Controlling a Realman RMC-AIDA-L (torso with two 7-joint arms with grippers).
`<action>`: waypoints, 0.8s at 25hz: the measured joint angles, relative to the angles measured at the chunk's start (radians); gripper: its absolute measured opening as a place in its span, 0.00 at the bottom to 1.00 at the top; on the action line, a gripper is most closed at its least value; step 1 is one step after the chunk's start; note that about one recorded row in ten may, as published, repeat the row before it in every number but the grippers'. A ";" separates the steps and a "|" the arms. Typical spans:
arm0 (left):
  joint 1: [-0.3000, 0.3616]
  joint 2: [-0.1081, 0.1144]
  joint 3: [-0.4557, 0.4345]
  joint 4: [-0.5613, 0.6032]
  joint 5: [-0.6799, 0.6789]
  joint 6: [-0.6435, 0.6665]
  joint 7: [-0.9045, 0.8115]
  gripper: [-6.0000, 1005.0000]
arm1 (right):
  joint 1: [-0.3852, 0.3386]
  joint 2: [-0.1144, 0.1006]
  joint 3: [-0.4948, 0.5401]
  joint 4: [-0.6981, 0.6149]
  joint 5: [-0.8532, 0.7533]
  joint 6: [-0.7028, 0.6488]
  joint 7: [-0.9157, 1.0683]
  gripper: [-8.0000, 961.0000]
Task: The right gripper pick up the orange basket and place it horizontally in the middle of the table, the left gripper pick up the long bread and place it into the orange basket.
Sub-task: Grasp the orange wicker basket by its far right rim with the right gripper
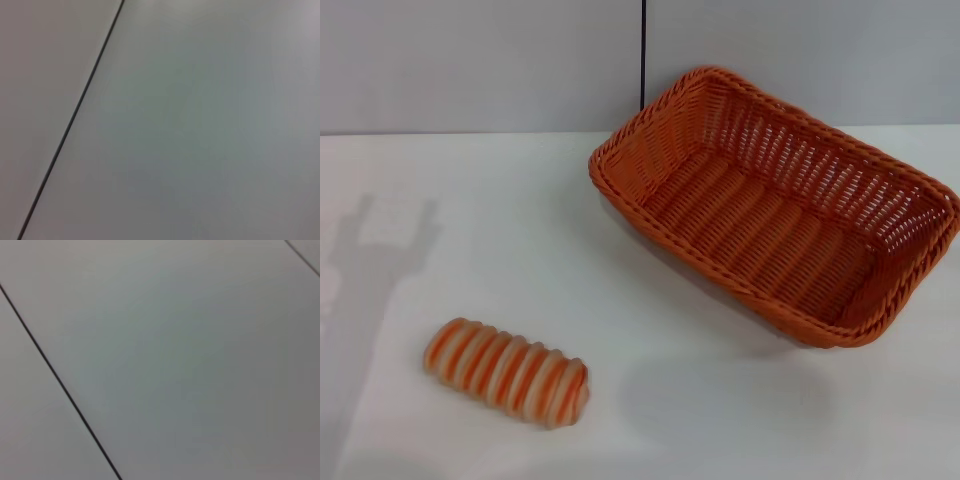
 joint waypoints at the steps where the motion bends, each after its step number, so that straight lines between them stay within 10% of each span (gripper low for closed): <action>1: -0.004 0.000 -0.012 -0.014 0.000 0.001 -0.017 0.84 | 0.005 0.000 0.002 0.003 0.000 -0.003 -0.002 0.75; 20: -0.026 0.003 -0.005 0.009 0.009 -0.007 -0.055 0.84 | 0.015 -0.012 0.020 -0.063 -0.006 0.037 0.229 0.75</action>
